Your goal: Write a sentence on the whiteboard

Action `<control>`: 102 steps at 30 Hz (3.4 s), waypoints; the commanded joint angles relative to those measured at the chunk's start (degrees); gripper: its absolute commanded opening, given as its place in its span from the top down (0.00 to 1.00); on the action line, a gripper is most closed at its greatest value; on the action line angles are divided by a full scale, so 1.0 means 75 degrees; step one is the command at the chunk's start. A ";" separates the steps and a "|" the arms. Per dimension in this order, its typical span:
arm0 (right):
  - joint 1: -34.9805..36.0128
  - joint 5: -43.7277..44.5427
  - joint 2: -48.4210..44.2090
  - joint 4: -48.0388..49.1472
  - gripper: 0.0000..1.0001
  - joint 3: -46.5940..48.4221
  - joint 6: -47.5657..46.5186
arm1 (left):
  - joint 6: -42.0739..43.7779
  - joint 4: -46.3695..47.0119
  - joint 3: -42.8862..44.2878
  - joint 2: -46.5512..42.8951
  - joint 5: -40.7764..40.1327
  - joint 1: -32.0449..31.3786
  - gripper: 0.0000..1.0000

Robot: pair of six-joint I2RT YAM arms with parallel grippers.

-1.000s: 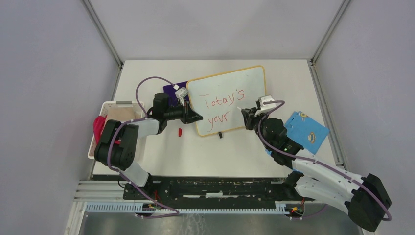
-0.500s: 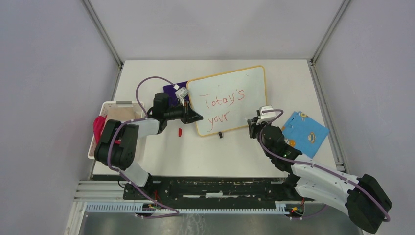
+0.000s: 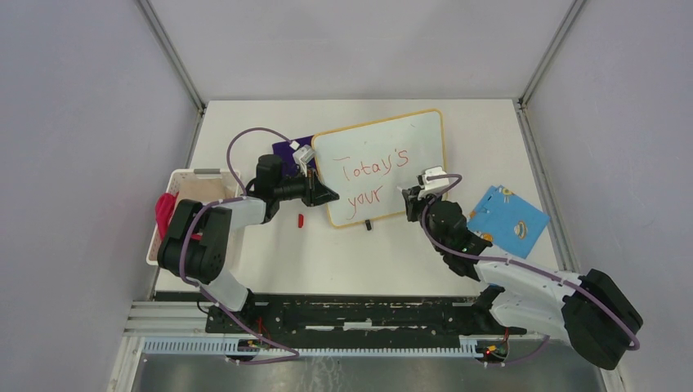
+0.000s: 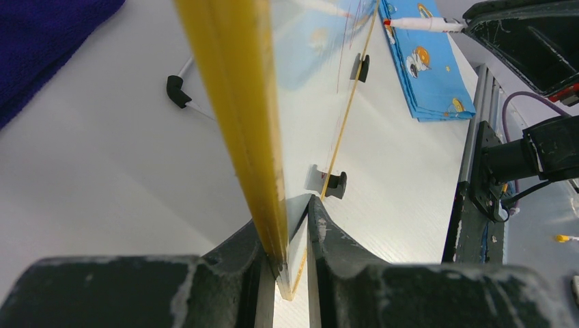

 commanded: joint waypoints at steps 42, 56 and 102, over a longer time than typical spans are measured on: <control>0.0120 -0.0147 0.0025 0.0341 1.00 0.0375 -0.0267 | 0.0862 -0.0970 -0.0154 0.0427 -0.1393 -0.0149 0.98; 0.0111 -0.0171 0.0049 0.0281 1.00 0.0349 -0.0242 | 0.0875 -0.0970 -0.0130 0.0451 -0.1387 -0.0147 0.98; 0.0411 0.0061 0.0021 0.0341 1.00 0.0061 -0.0092 | 0.0853 -0.0983 -0.0121 0.0475 -0.1376 -0.0158 0.98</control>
